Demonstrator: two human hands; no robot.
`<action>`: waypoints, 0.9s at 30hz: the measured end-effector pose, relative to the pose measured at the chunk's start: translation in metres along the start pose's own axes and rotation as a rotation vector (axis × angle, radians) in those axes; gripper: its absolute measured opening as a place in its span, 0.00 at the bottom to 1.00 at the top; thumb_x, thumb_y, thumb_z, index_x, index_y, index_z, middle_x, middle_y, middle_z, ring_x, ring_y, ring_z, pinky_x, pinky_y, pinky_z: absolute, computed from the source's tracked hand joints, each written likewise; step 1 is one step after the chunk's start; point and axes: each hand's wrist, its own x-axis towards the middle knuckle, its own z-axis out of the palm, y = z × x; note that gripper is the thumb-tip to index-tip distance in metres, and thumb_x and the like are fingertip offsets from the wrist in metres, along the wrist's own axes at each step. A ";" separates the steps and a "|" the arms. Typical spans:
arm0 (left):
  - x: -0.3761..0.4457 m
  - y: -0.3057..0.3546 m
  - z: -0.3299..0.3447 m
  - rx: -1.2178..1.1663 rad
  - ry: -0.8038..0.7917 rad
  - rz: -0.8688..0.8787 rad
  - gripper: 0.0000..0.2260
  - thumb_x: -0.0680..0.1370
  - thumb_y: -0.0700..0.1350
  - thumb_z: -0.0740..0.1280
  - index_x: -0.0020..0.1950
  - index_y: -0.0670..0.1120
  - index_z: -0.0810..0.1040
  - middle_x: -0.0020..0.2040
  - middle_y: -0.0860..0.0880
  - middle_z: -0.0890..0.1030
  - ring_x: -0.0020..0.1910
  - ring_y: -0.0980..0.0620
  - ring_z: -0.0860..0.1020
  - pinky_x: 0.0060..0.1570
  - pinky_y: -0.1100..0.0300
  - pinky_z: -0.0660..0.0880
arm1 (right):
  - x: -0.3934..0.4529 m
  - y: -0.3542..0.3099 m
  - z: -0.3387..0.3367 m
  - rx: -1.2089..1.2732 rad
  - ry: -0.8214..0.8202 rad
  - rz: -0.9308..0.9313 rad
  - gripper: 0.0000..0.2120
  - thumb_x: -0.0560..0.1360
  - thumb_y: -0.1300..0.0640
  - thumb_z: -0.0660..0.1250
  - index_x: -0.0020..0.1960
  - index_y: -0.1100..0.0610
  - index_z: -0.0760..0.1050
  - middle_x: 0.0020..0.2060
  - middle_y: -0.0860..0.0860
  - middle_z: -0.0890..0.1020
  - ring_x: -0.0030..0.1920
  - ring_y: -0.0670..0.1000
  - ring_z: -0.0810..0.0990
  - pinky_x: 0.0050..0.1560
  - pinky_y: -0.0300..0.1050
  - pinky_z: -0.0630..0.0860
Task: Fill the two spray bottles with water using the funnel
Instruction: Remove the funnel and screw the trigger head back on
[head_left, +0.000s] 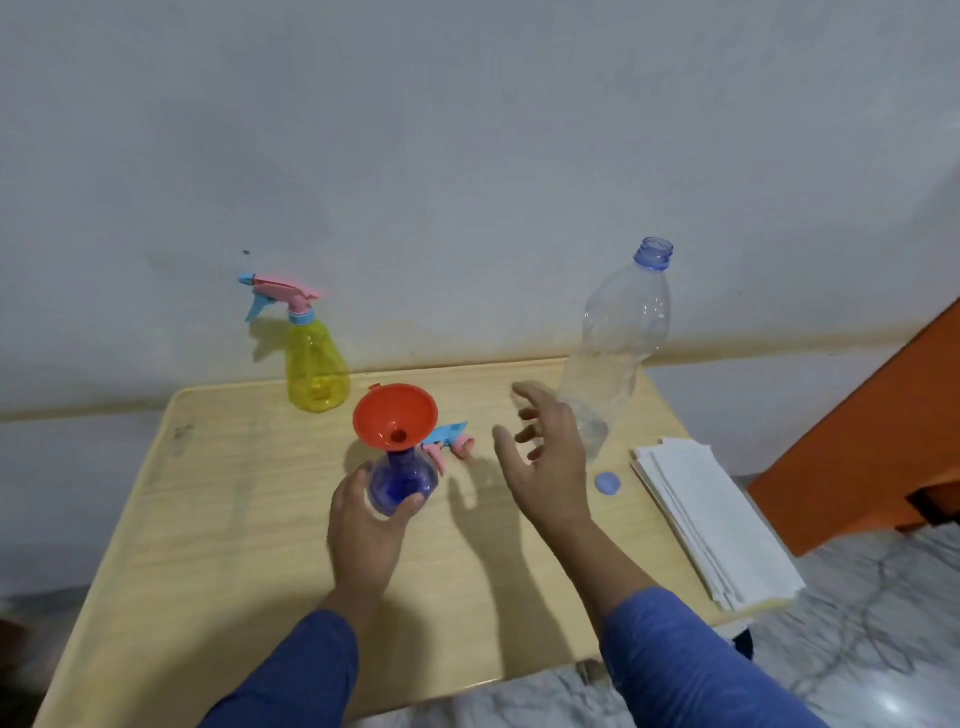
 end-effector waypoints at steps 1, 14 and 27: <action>0.002 -0.001 -0.002 0.003 -0.014 0.005 0.32 0.67 0.51 0.76 0.67 0.45 0.70 0.65 0.47 0.73 0.64 0.47 0.71 0.57 0.59 0.66 | -0.001 -0.002 0.009 -0.029 -0.097 -0.059 0.20 0.71 0.57 0.70 0.62 0.48 0.74 0.51 0.49 0.74 0.43 0.41 0.75 0.44 0.29 0.71; 0.018 -0.010 -0.008 -0.008 -0.111 0.062 0.22 0.67 0.48 0.75 0.60 0.53 0.74 0.50 0.59 0.77 0.48 0.57 0.75 0.49 0.65 0.67 | 0.017 -0.009 0.057 -0.315 -0.322 -0.438 0.12 0.71 0.52 0.64 0.46 0.56 0.84 0.46 0.54 0.82 0.45 0.57 0.81 0.41 0.46 0.78; 0.017 -0.016 -0.007 -0.122 -0.113 0.061 0.27 0.65 0.43 0.77 0.62 0.52 0.75 0.56 0.59 0.76 0.55 0.58 0.75 0.54 0.67 0.70 | 0.072 -0.022 0.058 -0.159 -0.262 -0.272 0.08 0.75 0.62 0.66 0.50 0.60 0.83 0.42 0.56 0.81 0.40 0.47 0.75 0.43 0.24 0.67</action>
